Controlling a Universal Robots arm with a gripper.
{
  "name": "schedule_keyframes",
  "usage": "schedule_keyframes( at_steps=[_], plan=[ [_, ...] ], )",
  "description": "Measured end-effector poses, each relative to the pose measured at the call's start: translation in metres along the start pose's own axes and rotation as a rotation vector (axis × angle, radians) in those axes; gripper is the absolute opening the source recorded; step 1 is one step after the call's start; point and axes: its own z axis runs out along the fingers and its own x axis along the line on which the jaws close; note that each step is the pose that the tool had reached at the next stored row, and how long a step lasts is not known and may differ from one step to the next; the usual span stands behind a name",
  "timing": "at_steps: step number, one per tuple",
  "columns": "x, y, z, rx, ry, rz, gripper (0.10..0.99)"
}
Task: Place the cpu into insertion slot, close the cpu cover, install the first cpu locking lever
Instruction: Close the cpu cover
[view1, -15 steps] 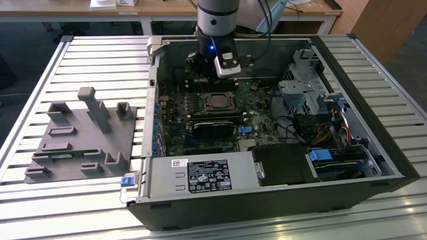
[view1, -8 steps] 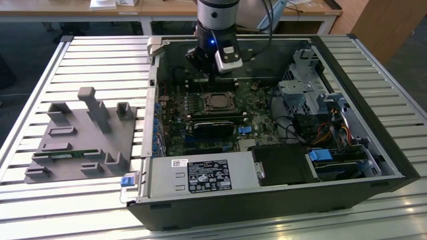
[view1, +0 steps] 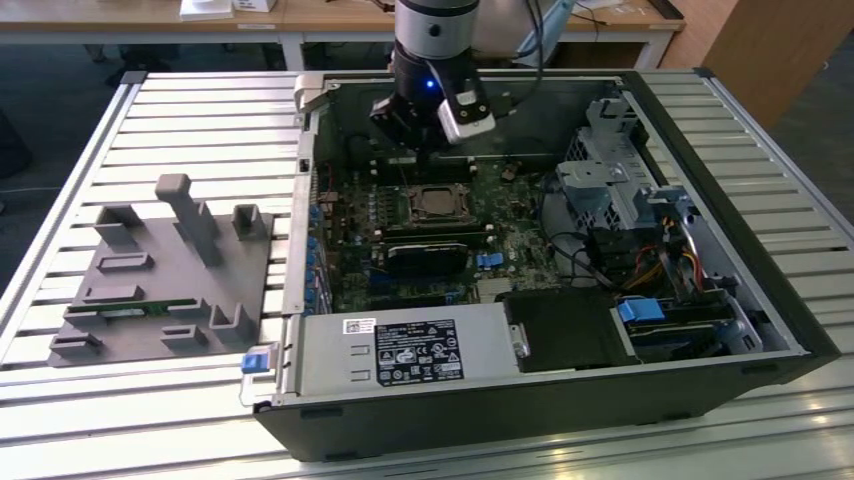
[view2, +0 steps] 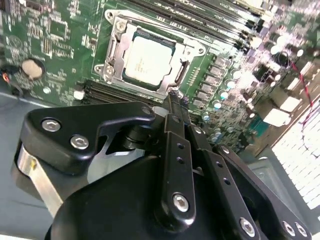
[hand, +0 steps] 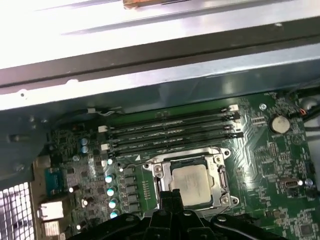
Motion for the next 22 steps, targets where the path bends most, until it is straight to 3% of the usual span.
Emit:
schedule_keyframes(
  at_steps=[10,22],
  plan=[
    [0.0,0.0,0.0,0.004,0.0131,-0.162,0.106],
    [0.0111,-0.0017,0.0001,0.004,0.0111,-0.17,0.106]
  ],
)
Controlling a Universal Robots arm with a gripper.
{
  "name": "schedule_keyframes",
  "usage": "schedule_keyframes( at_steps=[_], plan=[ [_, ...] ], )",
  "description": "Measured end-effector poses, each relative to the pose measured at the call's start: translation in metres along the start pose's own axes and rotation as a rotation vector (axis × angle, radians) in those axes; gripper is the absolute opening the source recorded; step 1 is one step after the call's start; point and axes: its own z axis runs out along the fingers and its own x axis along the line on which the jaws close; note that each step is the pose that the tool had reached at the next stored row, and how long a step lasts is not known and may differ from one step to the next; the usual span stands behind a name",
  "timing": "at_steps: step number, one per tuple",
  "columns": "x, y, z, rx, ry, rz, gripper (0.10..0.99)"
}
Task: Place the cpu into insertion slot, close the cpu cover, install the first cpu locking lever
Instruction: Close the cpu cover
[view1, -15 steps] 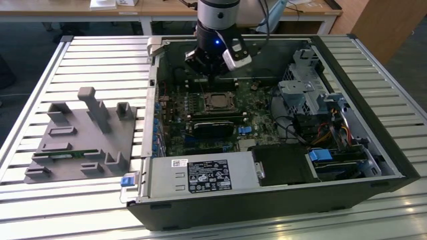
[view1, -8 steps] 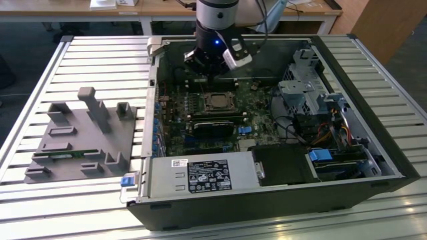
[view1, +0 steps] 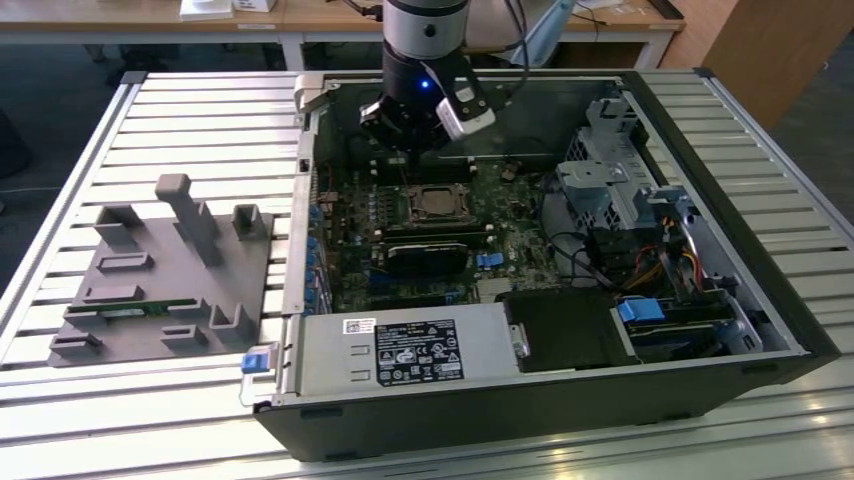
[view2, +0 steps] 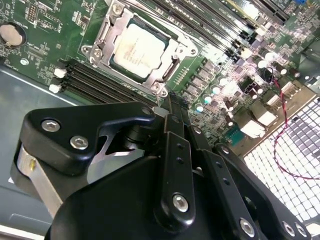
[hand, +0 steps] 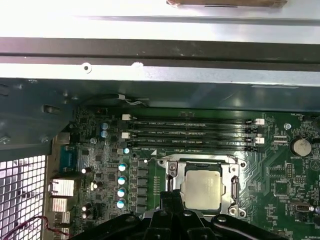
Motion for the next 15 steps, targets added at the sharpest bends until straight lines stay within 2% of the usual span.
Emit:
schedule_keyframes(
  at_steps=[4,7,11,13,15],
  plan=[
    [0.0002,-0.0001,-0.0003,0.0,-0.0004,-0.002,0.106],
    [0.0003,0.0003,-0.0042,0.0,-0.0002,-0.005,0.106],
    [0.0029,0.0004,-0.0041,0.0,-0.0002,-0.02,0.106],
    [0.0089,0.0003,-0.0031,0.0,-0.0019,-0.021,0.106],
    [0.018,0.0002,-0.0007,0.0,-0.0084,-0.022,0.106]
  ],
)
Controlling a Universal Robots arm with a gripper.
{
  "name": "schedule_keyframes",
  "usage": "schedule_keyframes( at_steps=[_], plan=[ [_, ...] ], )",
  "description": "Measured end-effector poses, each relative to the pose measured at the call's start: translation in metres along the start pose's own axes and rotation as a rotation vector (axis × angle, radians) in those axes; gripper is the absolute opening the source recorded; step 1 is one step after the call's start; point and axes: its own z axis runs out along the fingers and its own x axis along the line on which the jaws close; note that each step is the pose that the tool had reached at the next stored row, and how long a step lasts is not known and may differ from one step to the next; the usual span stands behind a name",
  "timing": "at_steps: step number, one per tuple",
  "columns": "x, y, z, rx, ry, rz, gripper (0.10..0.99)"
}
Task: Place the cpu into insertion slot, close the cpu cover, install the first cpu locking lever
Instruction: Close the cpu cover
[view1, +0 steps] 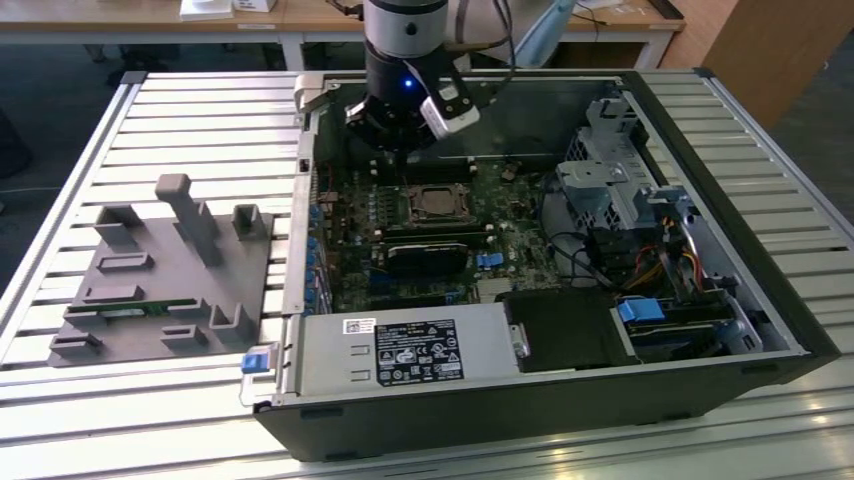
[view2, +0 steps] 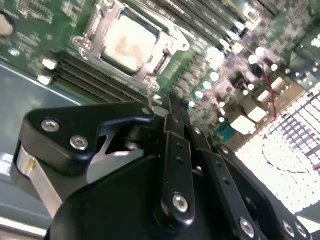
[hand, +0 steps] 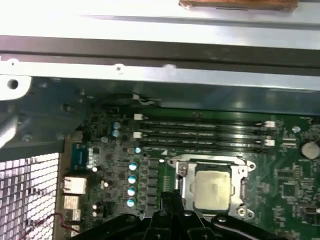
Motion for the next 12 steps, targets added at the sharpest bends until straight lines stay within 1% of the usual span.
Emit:
schedule_keyframes(
  at_steps=[2,4,6,7,12],
  plan=[
    [0.0056,0.0002,0.0021,0.0,-0.0055,0.0,0.106],
    [0.008,0.0014,0.0038,0.0,-0.0088,-0.001,0.106],
    [0.0103,0.0033,0.0055,0.001,-0.014,-0.001,0.106],
    [0.0113,0.0048,0.0063,0.001,-0.0166,-0.002,0.106],
    [0.0144,0.0148,0.0093,0.001,-0.0228,-0.002,0.106]
  ],
)
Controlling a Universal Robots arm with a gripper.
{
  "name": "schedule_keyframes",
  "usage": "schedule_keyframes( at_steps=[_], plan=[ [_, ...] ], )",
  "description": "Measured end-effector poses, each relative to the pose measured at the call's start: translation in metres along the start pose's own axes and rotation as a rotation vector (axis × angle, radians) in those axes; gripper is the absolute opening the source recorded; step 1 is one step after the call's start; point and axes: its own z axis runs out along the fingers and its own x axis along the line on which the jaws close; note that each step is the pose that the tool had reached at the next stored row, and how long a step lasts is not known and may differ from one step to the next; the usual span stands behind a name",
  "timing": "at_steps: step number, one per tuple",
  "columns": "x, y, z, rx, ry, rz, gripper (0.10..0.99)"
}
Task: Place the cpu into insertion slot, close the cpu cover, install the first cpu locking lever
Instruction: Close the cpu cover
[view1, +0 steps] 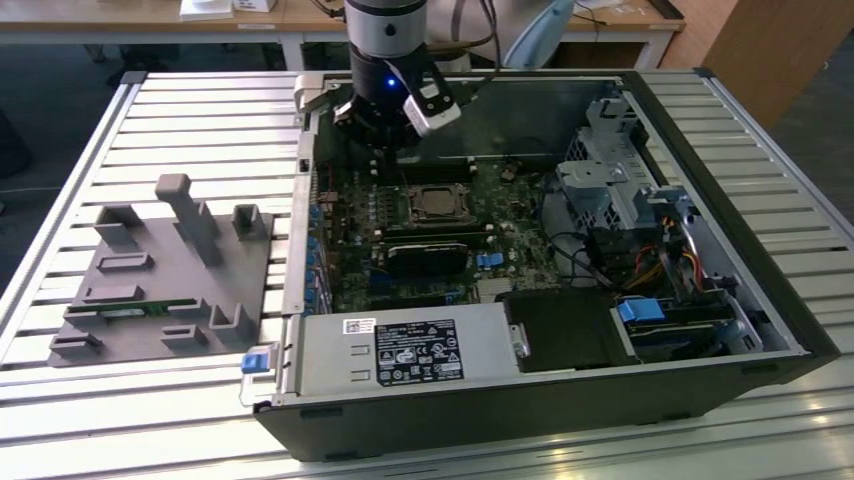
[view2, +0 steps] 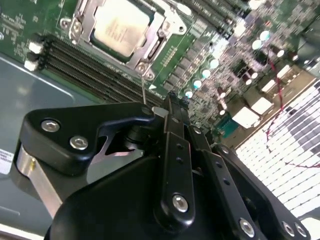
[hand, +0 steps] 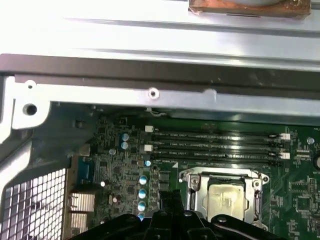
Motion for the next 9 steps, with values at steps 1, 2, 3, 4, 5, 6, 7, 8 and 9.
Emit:
schedule_keyframes(
  at_steps=[1,2,3,4,5,6,7,8,9],
  plan=[
    [0.0009,0.0018,0.0005,0.0,-0.0014,0.0,0.106],
    [0.0016,0.0036,0.0009,0.0,-0.0026,0.0,0.106],
    [0.0022,0.0051,0.0014,0.0,-0.0036,0.0,0.106],
    [0.0024,0.0069,0.0018,0.0,-0.0044,0.0,0.106],
    [0.0027,0.0085,0.0022,0.0,-0.0055,0.0,0.106],
    [0.0029,0.0095,0.0025,0.0,-0.0064,-0.001,0.106],
    [0.003,0.0103,0.0027,0.0,-0.0068,-0.001,0.106],
    [0.0029,0.0109,0.0028,0.0,-0.007,-0.001,0.106],
    [0.0029,0.0114,0.0029,0.0,-0.007,-0.001,0.106]
  ],
)
